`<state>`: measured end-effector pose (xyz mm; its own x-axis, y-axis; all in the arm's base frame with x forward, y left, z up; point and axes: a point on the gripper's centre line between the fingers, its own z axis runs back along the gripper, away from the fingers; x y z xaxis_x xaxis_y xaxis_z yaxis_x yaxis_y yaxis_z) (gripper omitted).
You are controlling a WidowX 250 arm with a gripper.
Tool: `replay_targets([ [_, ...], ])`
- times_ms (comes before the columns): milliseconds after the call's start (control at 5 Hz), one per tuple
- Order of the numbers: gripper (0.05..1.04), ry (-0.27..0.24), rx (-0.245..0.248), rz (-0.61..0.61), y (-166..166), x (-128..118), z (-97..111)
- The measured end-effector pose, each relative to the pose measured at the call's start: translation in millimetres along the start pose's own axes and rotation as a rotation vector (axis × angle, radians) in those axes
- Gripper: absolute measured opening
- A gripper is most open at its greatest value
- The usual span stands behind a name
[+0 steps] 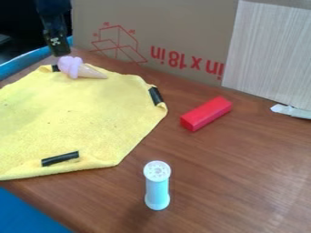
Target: Move the ice cream to the center of the table
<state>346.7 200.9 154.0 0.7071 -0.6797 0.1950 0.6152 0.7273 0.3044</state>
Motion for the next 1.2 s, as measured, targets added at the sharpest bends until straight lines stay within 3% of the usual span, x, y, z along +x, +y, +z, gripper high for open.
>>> replay_targets([
  [200,1.000,-0.024,-0.033,-0.027,11.6,0.1,-8.7],
  [400,1.000,-0.013,-0.045,-0.019,24.3,-4.7,-12.7],
  [1200,1.000,0.091,-0.062,-0.035,33.2,6.8,-63.3],
])
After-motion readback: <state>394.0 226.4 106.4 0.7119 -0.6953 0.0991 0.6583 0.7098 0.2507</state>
